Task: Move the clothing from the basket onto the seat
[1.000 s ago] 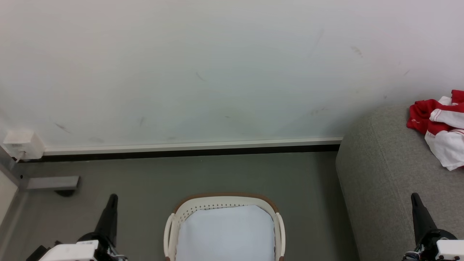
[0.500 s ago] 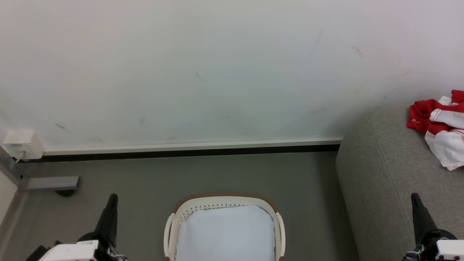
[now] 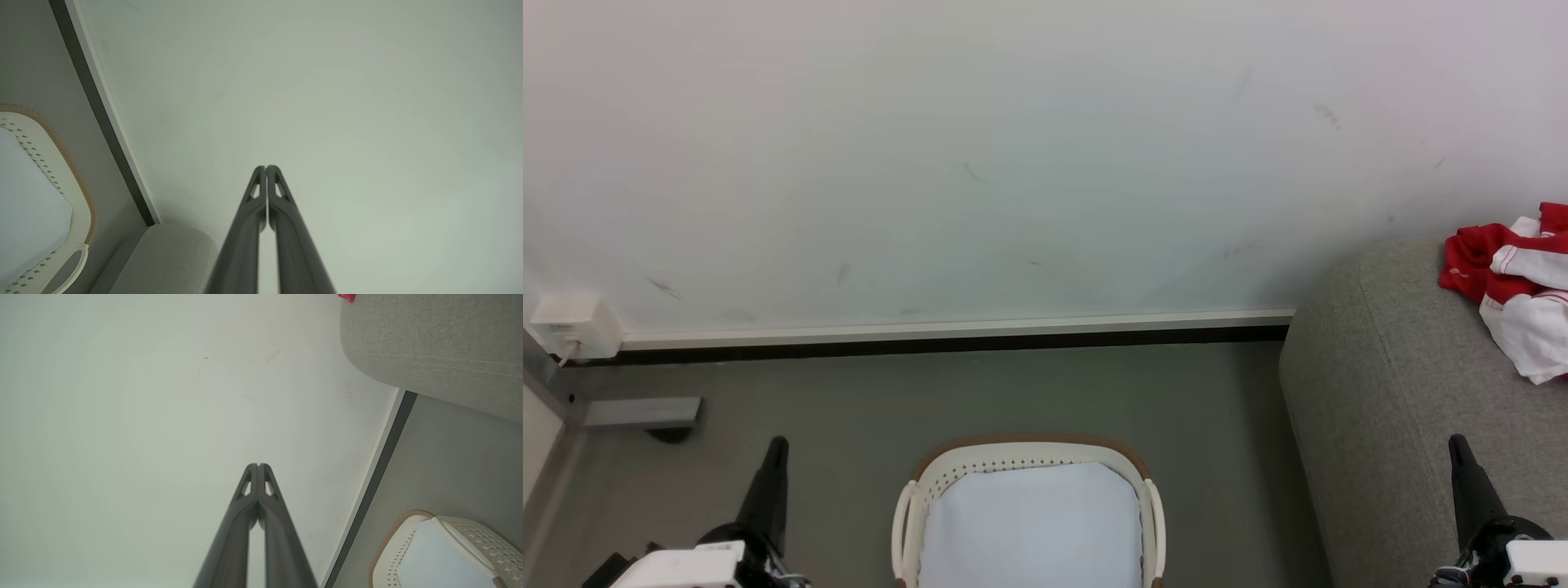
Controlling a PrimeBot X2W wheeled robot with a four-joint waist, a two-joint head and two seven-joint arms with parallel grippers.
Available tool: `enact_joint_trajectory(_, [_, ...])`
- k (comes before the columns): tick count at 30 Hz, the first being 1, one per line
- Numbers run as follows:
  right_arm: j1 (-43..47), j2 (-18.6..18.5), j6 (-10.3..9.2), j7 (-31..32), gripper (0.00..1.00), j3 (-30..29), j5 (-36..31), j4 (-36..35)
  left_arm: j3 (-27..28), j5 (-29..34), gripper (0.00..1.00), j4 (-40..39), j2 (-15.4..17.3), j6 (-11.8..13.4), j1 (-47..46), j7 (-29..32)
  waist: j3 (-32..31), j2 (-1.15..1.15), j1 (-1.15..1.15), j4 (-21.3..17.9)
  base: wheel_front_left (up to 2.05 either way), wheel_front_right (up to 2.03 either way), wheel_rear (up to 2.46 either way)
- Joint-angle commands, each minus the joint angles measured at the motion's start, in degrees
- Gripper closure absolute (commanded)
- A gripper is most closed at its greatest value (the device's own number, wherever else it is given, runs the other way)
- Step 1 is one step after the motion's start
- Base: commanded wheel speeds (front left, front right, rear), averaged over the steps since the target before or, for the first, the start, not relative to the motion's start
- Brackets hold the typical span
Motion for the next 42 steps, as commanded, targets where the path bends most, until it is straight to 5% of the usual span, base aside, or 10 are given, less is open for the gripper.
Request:
enact_joint_trajectory(1, [-0.8,-0.4,-0.12,0.2,1.00,-0.2,0.1,-0.3,0.1,-0.8,1.00,-0.2,0.1,0.1,-0.5,0.2,0.0,0.00,0.00,0.0,0.00,0.00,0.00])
enact_joint_trajectory(42, [-0.8,-0.4,-0.12,0.2,1.00,-0.2,0.1,-0.2,0.1,-0.8,1.00,-0.2,0.1,0.1,-0.5,0.2,0.0,0.00,0.00,0.0,0.00,0.00,0.00])
